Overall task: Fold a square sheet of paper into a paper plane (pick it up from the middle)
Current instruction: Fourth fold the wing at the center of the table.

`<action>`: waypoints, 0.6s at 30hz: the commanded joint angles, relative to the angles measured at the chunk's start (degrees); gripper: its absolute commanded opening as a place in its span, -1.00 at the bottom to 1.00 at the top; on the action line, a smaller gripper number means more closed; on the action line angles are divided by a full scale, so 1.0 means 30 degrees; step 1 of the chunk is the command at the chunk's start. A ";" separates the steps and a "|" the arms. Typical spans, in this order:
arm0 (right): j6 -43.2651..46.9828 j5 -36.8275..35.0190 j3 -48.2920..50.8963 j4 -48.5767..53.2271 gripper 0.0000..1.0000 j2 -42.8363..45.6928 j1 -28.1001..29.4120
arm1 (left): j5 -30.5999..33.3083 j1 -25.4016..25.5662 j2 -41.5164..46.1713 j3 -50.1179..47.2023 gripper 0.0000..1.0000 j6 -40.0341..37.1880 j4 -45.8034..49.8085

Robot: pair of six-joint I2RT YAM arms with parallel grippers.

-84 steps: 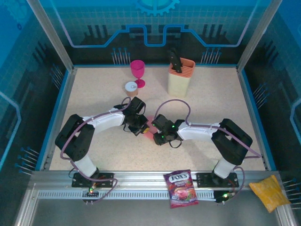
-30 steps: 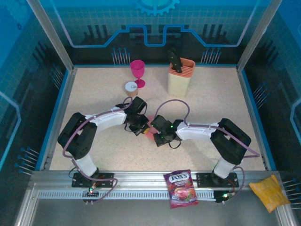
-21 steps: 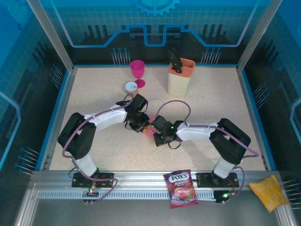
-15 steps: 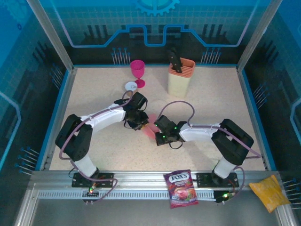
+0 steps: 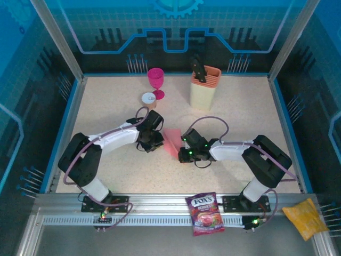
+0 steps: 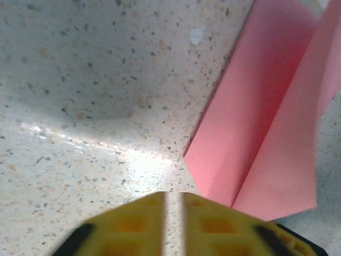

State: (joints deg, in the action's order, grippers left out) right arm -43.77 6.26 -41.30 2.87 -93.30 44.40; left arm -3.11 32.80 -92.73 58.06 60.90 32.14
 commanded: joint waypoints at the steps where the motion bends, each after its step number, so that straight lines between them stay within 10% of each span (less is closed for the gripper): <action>1: -0.0437 -0.0416 0.1050 0.1314 -1.00 -0.0629 -0.0379 | 0.1419 -0.0012 0.1279 -0.0437 -0.23 -0.0039 -0.0035; 18: -0.1766 0.3059 0.3703 -0.3440 -1.00 -0.0630 -0.2269 | -0.2060 0.0200 -0.0874 -0.0091 -1.00 -0.3094 -0.3249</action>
State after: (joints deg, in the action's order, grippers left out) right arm -47.22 16.25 -34.13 -9.98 -92.95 39.31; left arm -6.94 32.88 -95.15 56.75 54.85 23.68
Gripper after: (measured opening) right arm 0.048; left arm 0.067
